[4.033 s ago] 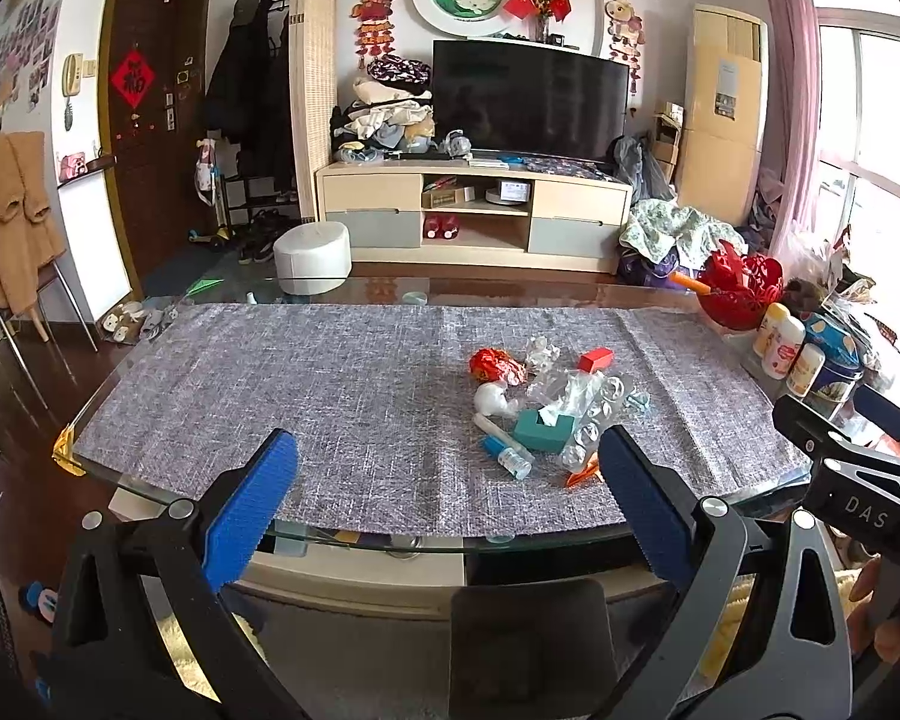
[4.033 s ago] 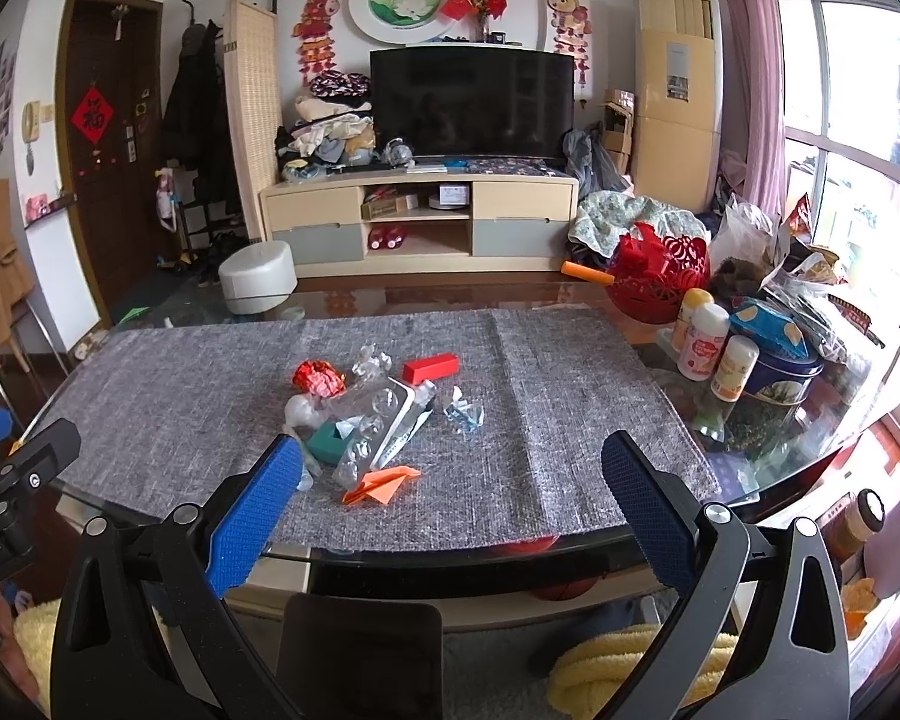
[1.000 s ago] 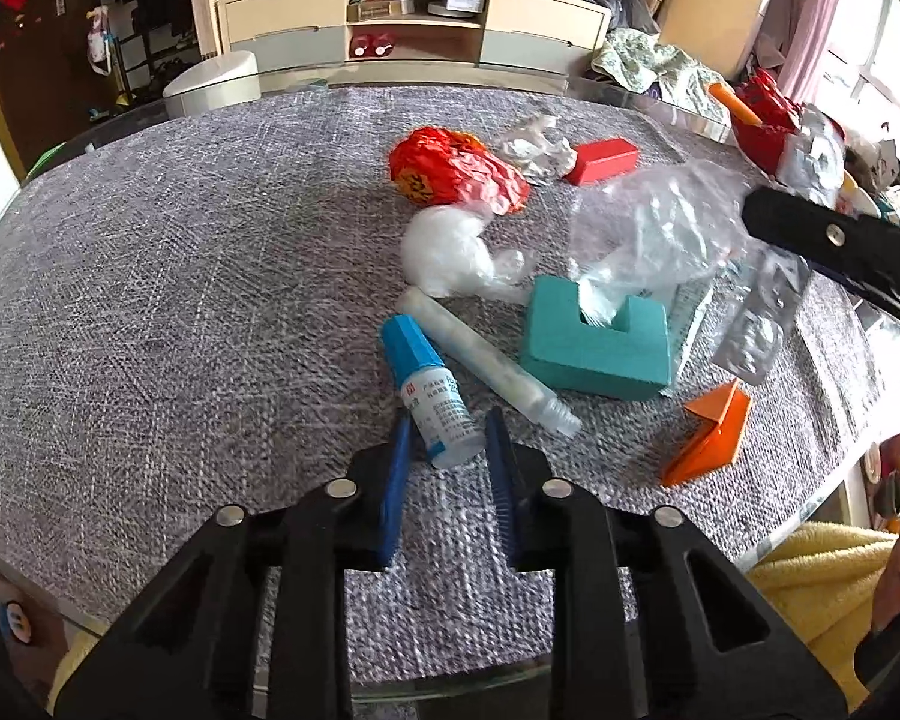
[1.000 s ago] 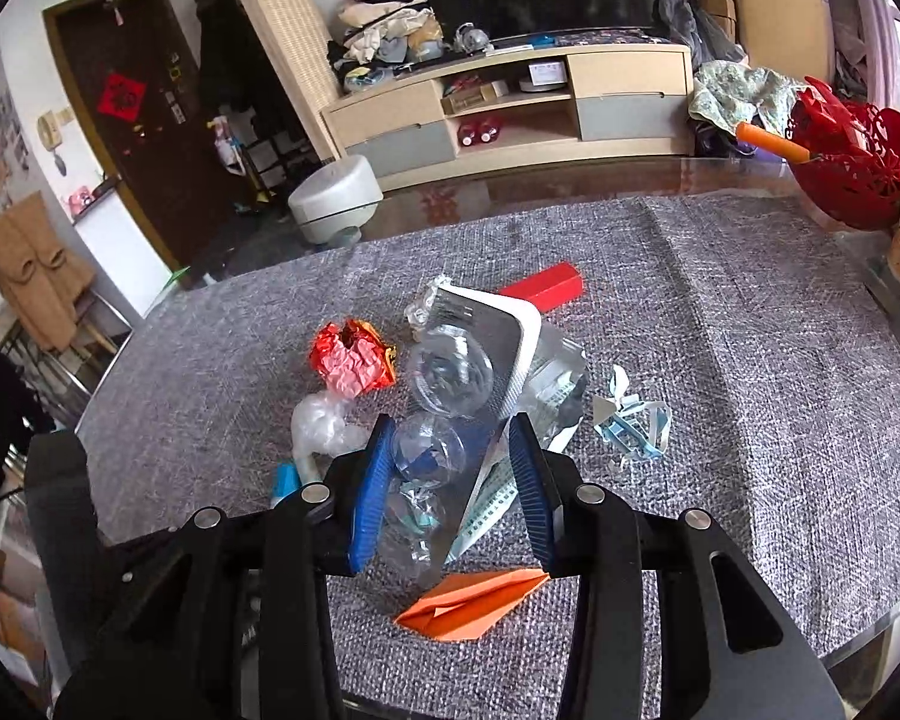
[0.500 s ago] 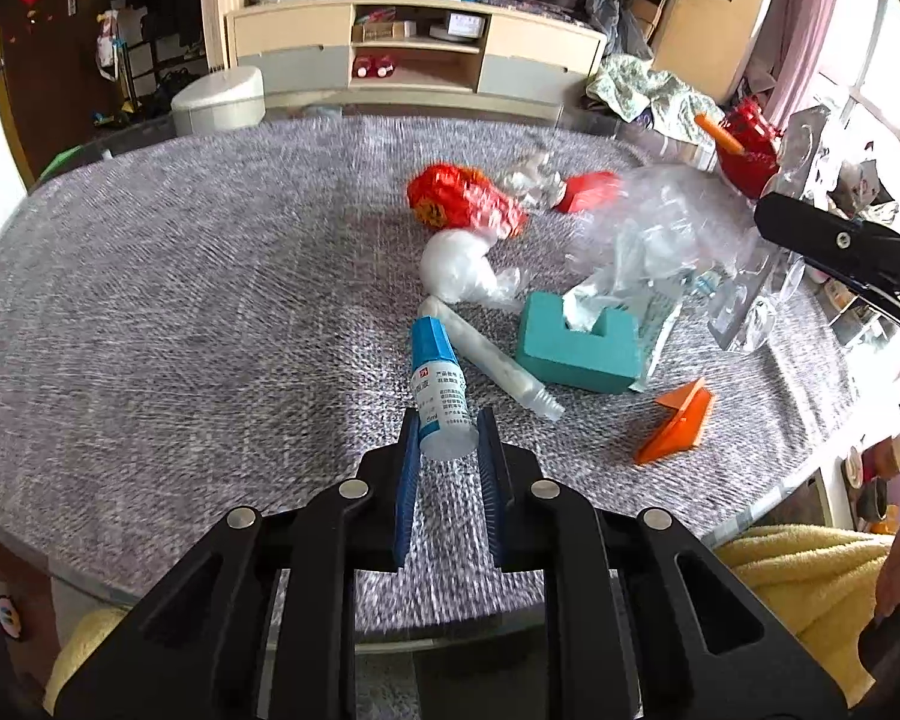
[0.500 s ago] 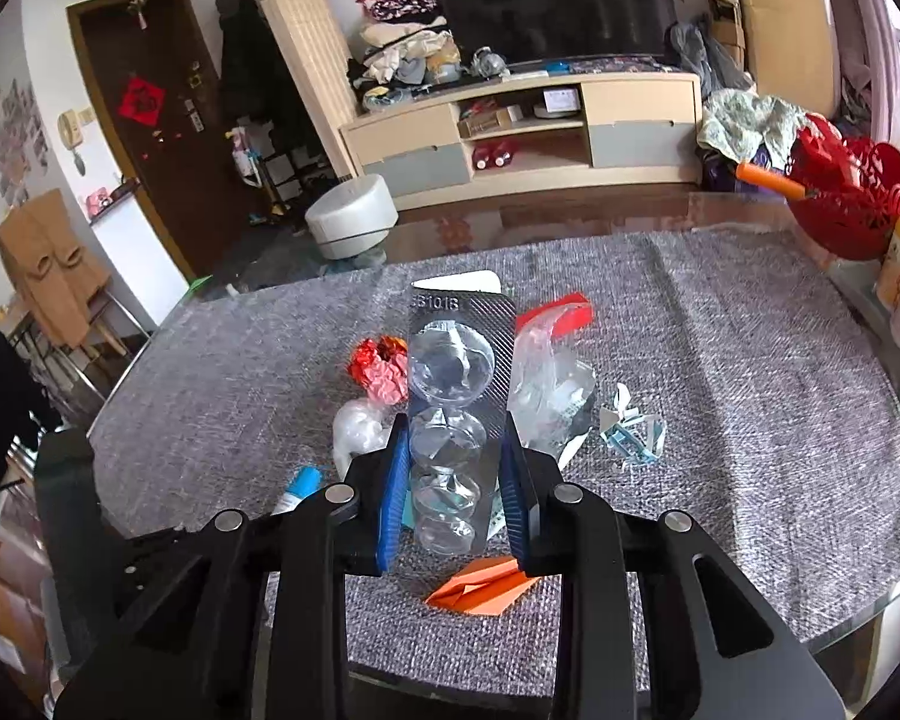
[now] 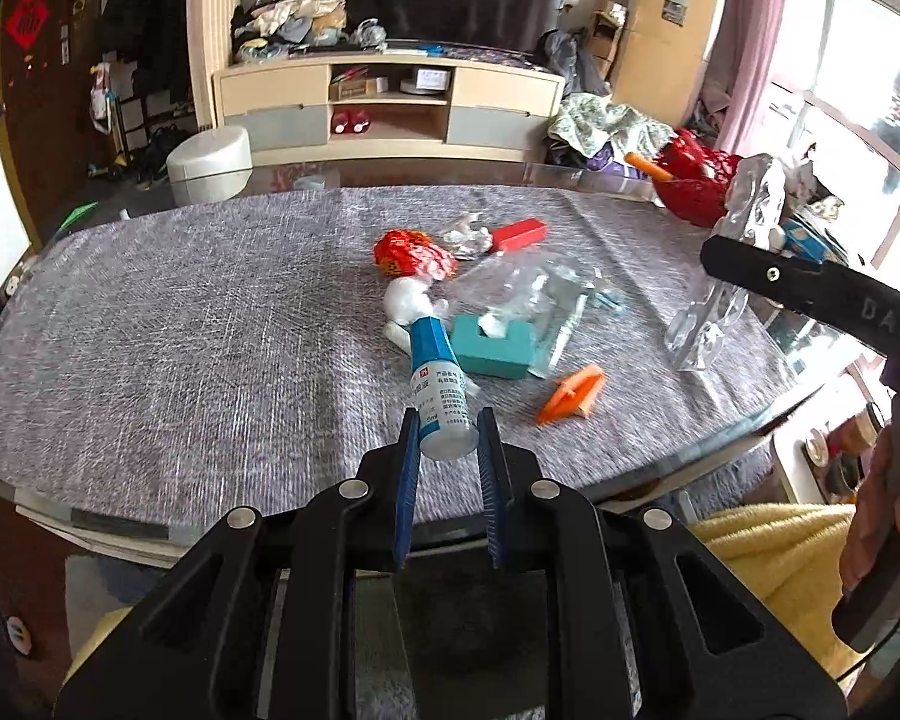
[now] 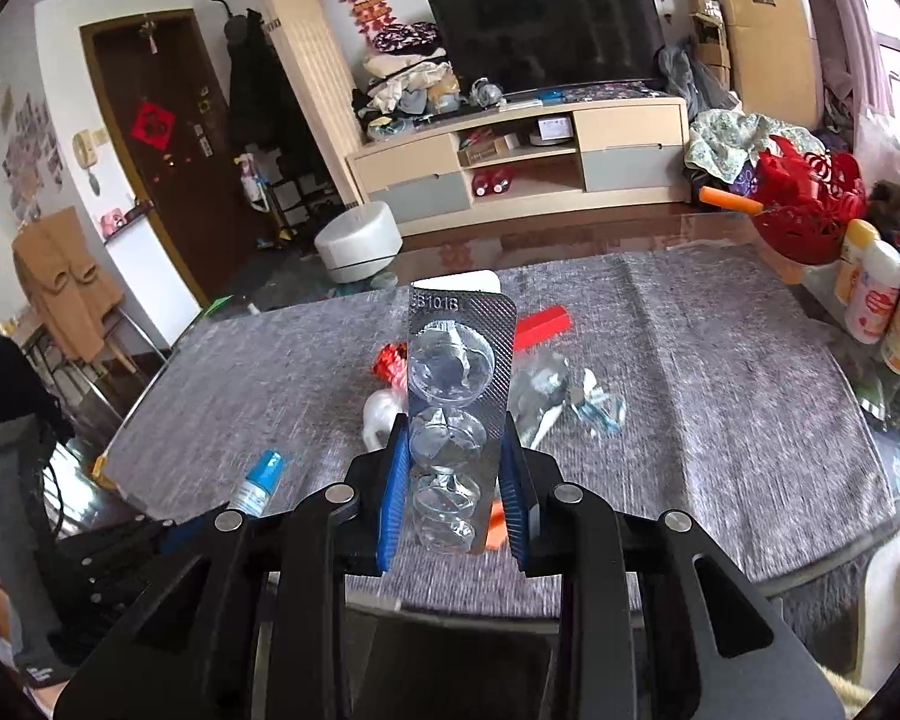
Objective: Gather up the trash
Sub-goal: 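Lower both held items below the table edge and release them into the bin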
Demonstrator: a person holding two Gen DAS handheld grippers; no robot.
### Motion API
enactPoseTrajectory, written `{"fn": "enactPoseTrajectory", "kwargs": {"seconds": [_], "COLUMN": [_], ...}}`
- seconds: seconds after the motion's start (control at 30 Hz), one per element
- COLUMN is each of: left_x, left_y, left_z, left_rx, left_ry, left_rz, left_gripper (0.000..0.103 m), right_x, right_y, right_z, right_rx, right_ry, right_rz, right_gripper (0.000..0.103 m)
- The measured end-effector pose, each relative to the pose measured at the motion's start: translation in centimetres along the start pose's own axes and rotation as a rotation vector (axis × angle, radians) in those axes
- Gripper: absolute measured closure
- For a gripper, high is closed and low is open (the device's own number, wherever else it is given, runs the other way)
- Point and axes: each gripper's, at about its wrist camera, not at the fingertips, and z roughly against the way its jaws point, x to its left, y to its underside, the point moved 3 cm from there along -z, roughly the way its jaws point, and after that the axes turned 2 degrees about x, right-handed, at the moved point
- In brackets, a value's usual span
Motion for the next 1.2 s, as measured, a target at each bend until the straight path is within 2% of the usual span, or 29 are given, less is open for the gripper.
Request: {"fn": "enactPoseTrajectory", "kwargs": {"seconds": [0.3, 0.67, 0.87, 1.2], "left_x": [-1.4, -2.2, -2.5, -2.1], "left_y": [3.4, 8.6, 11.0, 14.3], "left_z": [3.2, 5.0, 3.9, -0.5], "left_rx": [-0.002, 0.042, 0.103, 0.219], "left_ry": [0.037, 0.063, 0.091, 0.13], "left_rz": [-0.028, -0.032, -0.028, 0.013], "left_gripper": [0.086, 0.086, 0.086, 0.086], "right_x": [1.9, 2.6, 2.1, 0.0], "right_y": [3.9, 9.0, 12.4, 16.1], "right_z": [3.2, 4.4, 2.9, -0.9], "right_rx": [0.037, 0.102, 0.177, 0.284], "right_ry": [-0.024, -0.054, -0.06, -0.056], "right_rz": [0.058, 0.07, 0.041, -0.025], "right_gripper": [0.074, 0.074, 0.074, 0.074]}}
